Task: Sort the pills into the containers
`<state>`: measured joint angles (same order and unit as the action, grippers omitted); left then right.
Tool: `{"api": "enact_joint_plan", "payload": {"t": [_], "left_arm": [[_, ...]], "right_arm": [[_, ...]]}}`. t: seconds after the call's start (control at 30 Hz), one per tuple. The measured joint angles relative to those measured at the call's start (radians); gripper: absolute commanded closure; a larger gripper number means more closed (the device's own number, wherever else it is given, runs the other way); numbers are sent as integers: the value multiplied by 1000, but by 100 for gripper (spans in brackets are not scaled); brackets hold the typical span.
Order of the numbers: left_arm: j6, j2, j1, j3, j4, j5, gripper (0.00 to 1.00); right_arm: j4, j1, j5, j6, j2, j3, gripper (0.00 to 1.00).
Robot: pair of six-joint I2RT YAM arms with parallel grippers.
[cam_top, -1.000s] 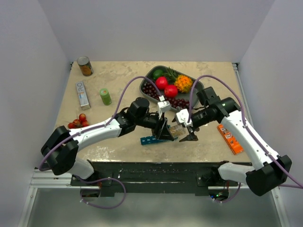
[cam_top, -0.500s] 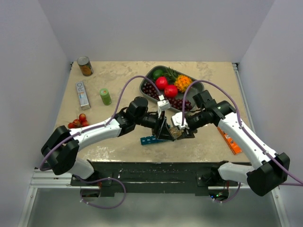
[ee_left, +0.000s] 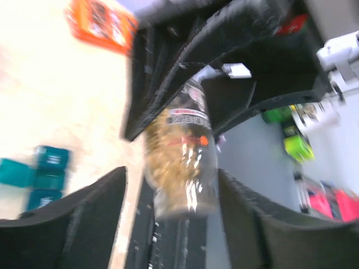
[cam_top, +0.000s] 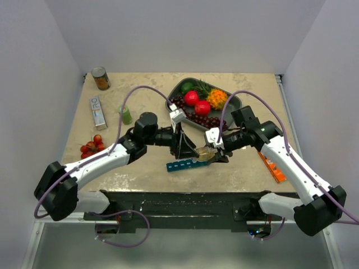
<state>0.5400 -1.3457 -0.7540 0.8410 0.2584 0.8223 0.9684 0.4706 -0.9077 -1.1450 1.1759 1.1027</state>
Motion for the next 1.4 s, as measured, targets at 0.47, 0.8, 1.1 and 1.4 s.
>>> {"api": "enact_joint_plan", "payload": {"t": [0.47,0.8,1.1,1.4], "left_arm": [[-88,367,143,-71,-63,-312,0],[-273,639,147,-254,-57,-339,0],[-404,711,147,-377,1,-233,0],[-432,681,147,-411,100,-158,2]], "right_arm": [[2,-95,-70,123,-62,-62,100],[-15,-156,-140,167,-72,-101,100],[-21,-164,-171,177,-77,-117,100],[-23,-164,-187,177,-77,-126,100]]}}
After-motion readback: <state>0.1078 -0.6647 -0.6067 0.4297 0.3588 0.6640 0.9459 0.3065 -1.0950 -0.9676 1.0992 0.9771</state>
